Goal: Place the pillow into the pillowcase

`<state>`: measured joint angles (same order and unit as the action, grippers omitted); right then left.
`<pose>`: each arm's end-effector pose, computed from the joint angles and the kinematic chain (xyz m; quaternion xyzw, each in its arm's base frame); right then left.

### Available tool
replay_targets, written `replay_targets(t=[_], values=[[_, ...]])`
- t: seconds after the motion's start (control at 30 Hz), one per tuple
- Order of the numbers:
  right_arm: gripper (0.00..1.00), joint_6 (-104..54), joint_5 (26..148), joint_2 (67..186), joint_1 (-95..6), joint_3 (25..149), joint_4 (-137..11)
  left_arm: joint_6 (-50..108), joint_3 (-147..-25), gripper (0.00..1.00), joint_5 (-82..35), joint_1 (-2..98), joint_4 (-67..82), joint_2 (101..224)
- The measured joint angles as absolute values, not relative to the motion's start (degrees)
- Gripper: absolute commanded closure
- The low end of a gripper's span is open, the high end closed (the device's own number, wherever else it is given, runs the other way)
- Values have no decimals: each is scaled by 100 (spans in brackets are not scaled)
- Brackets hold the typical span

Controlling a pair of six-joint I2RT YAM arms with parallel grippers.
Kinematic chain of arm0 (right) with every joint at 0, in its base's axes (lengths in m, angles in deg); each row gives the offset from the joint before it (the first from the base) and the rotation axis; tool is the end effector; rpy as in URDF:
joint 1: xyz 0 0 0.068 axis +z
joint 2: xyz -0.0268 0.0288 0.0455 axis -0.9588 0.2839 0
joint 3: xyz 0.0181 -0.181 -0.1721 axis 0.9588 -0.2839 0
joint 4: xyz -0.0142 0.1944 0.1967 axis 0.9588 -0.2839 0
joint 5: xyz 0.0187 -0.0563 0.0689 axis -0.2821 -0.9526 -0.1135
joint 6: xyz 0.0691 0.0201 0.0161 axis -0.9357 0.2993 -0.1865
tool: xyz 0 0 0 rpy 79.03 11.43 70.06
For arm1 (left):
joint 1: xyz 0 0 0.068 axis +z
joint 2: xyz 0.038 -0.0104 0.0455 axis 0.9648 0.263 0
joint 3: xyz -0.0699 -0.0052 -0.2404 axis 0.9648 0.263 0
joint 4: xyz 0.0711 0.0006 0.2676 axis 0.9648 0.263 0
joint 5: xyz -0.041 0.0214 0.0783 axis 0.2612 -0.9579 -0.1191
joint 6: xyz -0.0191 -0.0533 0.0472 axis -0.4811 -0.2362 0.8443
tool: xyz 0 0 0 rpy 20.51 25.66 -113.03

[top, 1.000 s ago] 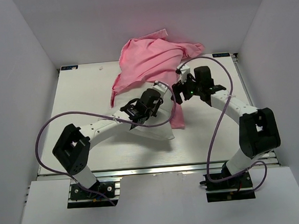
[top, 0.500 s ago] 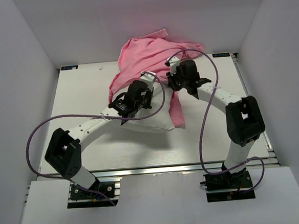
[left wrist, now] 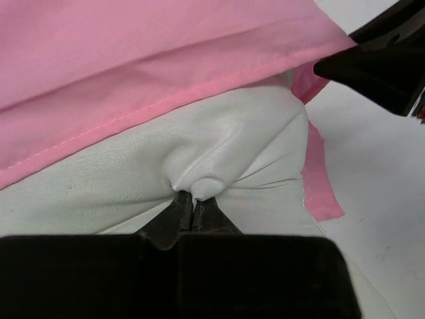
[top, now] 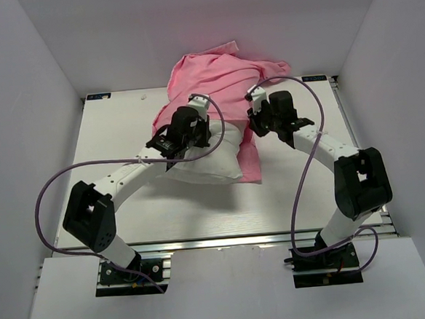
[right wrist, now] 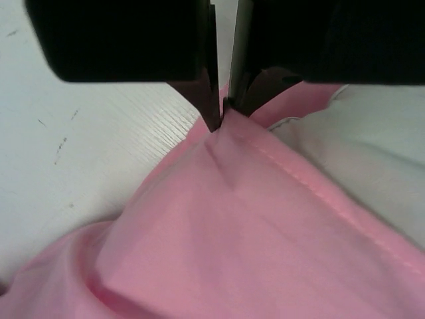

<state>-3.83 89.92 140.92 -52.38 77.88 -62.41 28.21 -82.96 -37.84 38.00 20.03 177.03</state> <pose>0.3858 0.1614 0.2149 -0.3072 0.8020 0.1100 0.5003 0.3265 -0.2357 0.2477 0.1544 0.8555 -0.1645 0.4662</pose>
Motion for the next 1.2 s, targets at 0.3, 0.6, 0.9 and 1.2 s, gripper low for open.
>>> replay_targets(t=[0.3,0.6,0.9,1.2], values=[[100,-457,9840,14024,-5227,7909,-6656,2495,-8517,100,-3664,3826,1834,17880],[100,-433,11093,13386,-4685,8868,-8145,1883,-8879,100,-4538,3870,1069,18516],[100,-888,11578,13069,-4932,10057,-8615,1483,-9734,100,-5662,3850,495,19086],[100,-40,11405,12686,-5332,8759,-9225,799,-10645,100,-5579,3688,842,20387]])
